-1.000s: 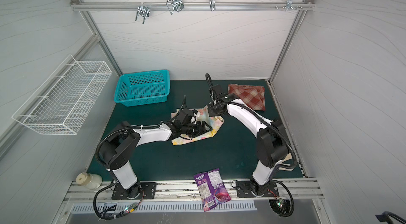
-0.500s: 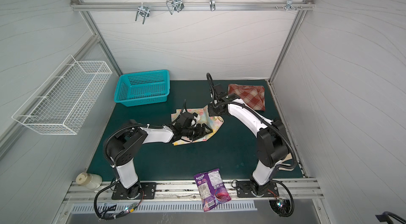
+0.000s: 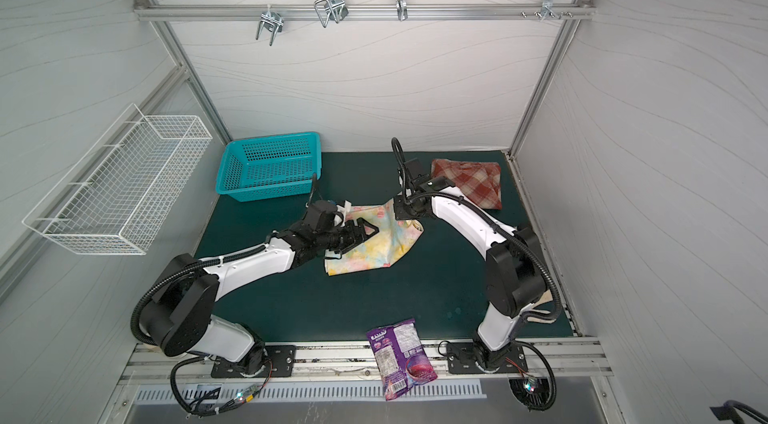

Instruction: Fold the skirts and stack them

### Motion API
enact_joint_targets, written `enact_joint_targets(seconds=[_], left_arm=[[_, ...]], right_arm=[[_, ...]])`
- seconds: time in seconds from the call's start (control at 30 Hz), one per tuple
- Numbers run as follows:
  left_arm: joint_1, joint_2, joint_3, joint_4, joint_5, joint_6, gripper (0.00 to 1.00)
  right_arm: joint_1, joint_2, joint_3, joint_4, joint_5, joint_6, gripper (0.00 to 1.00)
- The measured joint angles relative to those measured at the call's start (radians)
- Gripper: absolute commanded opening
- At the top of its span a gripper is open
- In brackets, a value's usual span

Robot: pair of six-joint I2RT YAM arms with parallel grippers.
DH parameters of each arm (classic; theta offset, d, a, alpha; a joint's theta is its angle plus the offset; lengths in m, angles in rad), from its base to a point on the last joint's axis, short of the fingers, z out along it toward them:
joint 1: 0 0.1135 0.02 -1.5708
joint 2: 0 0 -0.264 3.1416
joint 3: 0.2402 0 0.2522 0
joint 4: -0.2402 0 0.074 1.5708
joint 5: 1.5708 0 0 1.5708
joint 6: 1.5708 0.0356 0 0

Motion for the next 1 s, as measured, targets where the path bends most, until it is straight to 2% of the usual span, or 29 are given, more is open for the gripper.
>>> enact_joint_targets(seconds=[0.1, 0.23, 0.7, 1.0], left_arm=[[0.069, -0.006, -0.089, -0.016, -0.009, -0.003, 0.88], [0.106, -0.006, -0.145, -0.042, -0.011, 0.002, 0.91], [0.119, 0.019, -0.155, 0.019, -0.019, 0.015, 0.95], [0.119, 0.042, -0.155, 0.070, -0.008, 0.021, 0.95]], right_arm=[[0.000, 0.000, 0.000, 0.000, 0.000, 0.000, 0.00], [0.000, 0.000, -0.001, 0.001, -0.003, 0.000, 0.00], [0.014, 0.003, -0.001, 0.020, -0.060, 0.037, 0.00], [0.089, 0.069, 0.010, 0.100, -0.185, 0.147, 0.00]])
